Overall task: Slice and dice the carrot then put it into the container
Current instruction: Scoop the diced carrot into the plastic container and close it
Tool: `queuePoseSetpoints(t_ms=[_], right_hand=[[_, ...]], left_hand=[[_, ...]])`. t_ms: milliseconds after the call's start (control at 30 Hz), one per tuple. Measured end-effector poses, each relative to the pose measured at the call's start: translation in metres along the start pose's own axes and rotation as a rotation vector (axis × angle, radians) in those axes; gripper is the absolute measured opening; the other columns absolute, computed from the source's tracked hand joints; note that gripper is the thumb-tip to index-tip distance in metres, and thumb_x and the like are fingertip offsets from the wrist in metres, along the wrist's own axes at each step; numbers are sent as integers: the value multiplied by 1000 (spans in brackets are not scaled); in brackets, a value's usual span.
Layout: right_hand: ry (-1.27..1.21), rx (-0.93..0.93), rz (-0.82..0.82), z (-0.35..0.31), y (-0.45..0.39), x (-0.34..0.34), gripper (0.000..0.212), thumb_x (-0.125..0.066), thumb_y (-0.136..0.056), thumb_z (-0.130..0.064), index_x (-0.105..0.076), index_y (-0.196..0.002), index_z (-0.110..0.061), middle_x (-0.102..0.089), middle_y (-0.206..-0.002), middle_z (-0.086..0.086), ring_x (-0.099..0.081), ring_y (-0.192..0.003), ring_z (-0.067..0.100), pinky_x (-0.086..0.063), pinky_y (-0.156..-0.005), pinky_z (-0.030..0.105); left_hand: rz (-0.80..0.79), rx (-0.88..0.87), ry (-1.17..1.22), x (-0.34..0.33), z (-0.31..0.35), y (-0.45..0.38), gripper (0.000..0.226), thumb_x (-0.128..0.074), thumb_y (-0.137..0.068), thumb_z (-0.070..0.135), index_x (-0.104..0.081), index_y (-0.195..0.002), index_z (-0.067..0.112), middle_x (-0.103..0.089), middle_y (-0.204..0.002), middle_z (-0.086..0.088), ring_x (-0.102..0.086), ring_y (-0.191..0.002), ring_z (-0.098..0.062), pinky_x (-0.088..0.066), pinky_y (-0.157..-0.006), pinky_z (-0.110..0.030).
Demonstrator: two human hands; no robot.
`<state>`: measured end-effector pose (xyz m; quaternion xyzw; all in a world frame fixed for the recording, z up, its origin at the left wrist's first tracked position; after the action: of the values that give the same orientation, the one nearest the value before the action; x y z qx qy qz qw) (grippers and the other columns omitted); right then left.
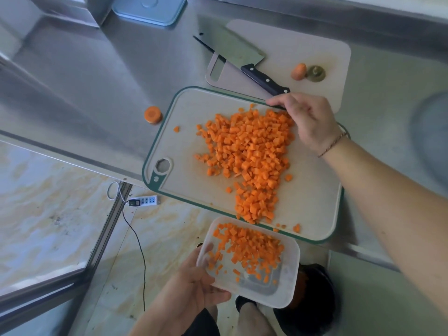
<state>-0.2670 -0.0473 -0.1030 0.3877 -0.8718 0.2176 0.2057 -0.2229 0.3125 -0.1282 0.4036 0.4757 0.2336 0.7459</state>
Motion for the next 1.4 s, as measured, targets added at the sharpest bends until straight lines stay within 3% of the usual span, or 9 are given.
queuePoseSetpoints(t_ms=[133,367,500,700,1133,1400], right_hand=[[-24,31,-44,-5,0,-3,41,-36,-101,-33,-70,-108,-11,-71,-112,9,-66,-109,16,-54,-93,42],[-81,70,-187,-14,9,-10,43,-40,-100,-32,-68,-114,-3,-68,-119,11,-62,-118,18,-49,-102,44],[-117,54,-181,-20,14,-13,42,-42,-99,-32,-69,-113,-3,-70,-115,11,-64,-114,18,-50,-99,41],[-175,22,-186,-30,30,-23,39,-43,-98,-29,-71,-105,-3,-72,-106,12,-65,-107,20,-50,-98,39],[-239,-17,-130,-55,80,-45,33,-50,-95,-28,-74,-97,-6,-73,-100,4,-67,-101,12,-52,-91,30],[-260,-56,-112,-66,99,-51,35,-49,-95,-28,-74,-98,-5,-73,-102,4,-66,-104,11,-50,-93,26]], left_hand=[[-16,9,-3,1,1,0,73,-55,-53,-9,-64,-122,8,-74,-96,-19,-61,-86,-43,-58,-56,-41],[-13,13,-26,0,5,4,74,-54,-53,-13,-64,-123,10,-74,-100,-21,-66,-83,-43,-62,-58,-44],[-17,7,-10,0,6,5,76,-54,-52,-14,-63,-123,10,-73,-108,-25,-68,-80,-43,-61,-54,-42],[-8,1,15,5,7,3,71,-49,-61,-15,-61,-126,10,-71,-114,-26,-65,-98,-51,-63,-56,-45],[17,-22,16,3,7,2,70,-44,-62,-15,-60,-127,8,-74,-88,-14,-69,-82,-44,-62,-54,-45],[37,-30,37,8,5,-2,74,-45,-63,-14,-59,-132,9,-73,-102,-17,-68,-95,-51,-62,-60,-48]])
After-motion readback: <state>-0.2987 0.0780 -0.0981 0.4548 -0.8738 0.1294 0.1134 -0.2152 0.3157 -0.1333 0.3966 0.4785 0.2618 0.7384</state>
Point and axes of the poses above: each hand's wrist, its own y-axis away from the middle knuckle, its own x-axis out of the back of the hand, z = x × y, the point moved 2 cm from there along -y, towards the middle knuckle
